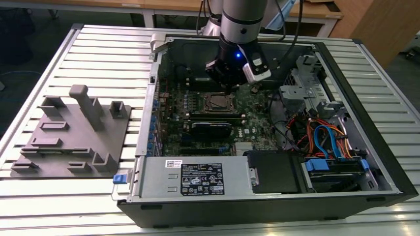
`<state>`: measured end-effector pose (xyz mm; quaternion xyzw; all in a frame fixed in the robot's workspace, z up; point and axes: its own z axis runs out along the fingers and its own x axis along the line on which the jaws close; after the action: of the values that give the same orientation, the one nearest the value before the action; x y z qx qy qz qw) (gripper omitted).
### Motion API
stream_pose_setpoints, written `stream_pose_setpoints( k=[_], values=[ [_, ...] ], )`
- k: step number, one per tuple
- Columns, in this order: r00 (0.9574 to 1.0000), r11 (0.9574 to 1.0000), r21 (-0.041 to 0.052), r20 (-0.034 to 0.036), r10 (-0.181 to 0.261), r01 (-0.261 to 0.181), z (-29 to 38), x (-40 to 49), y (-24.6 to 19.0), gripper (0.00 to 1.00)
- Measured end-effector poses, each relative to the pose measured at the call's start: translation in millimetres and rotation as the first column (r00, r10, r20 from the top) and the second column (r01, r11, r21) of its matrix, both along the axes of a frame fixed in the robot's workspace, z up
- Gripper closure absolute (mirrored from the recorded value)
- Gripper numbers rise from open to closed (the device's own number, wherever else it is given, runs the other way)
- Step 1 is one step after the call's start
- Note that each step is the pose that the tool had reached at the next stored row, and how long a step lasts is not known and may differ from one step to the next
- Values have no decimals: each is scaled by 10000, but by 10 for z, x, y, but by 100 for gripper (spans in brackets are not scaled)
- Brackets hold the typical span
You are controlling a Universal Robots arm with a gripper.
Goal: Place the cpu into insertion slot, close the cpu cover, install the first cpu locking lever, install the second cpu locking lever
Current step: 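Install the second cpu locking lever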
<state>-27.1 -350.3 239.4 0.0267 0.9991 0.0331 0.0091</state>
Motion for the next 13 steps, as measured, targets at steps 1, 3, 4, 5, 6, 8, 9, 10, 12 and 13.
stream_pose_setpoints(
  k=[1,3,4,5,6,8,9,10,12,13],
  values=[
    [10000,10000,-1,-1,0,0,0,0,0,90],
    [10000,10000,-1,-1,1,-1,1,0,0,90],
    [10000,10000,-1,-1,1,-1,0,0,-3,90],
    [10000,10000,-1,0,1,-1,0,0,-5,90],
    [10000,10000,-1,0,0,0,0,0,-5,90],
    [10000,10000,-1,-1,1,-1,0,0,-5,90],
    [10000,10000,-1,0,1,-1,0,0,-5,90],
    [10000,10000,-1,0,0,0,0,0,-5,90],
    [10000,10000,-1,-1,1,-1,0,0,-6,90],
    [10000,10000,-1,-1,1,-1,1,0,-8,90]
  ],
)
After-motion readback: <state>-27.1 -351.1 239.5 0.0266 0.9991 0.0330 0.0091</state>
